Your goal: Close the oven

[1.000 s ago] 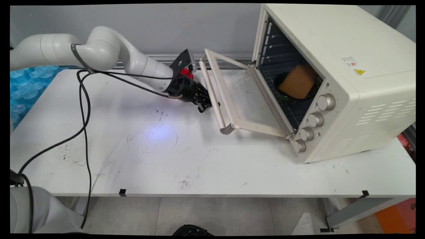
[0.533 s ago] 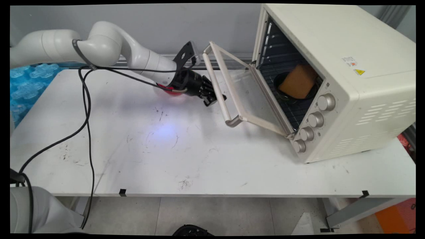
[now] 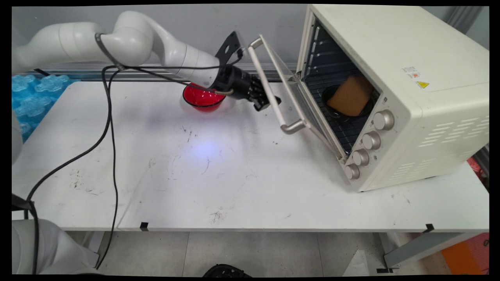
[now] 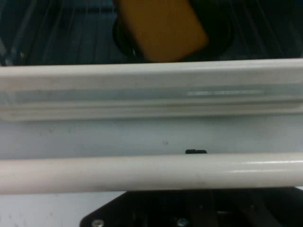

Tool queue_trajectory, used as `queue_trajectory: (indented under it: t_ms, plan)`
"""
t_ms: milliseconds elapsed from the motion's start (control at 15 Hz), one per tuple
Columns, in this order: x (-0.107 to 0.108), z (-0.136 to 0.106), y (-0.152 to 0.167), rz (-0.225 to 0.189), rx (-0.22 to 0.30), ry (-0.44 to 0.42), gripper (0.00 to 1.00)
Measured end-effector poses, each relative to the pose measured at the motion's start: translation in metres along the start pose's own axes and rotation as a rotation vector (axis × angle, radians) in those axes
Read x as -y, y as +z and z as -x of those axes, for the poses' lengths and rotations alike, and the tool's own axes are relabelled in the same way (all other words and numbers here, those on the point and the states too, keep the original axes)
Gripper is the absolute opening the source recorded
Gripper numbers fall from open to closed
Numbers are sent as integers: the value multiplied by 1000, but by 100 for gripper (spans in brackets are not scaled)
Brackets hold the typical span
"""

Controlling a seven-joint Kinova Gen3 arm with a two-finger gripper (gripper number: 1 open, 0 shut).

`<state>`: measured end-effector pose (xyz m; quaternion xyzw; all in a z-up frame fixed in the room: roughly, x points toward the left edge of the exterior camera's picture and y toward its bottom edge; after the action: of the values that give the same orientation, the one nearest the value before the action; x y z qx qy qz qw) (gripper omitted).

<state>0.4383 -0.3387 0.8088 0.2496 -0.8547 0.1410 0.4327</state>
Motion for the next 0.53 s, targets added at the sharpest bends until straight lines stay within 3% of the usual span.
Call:
queue_trajectory:
  t_ms: [533]
  plan:
    - [8, -34, 13, 3, -38, 4, 0]
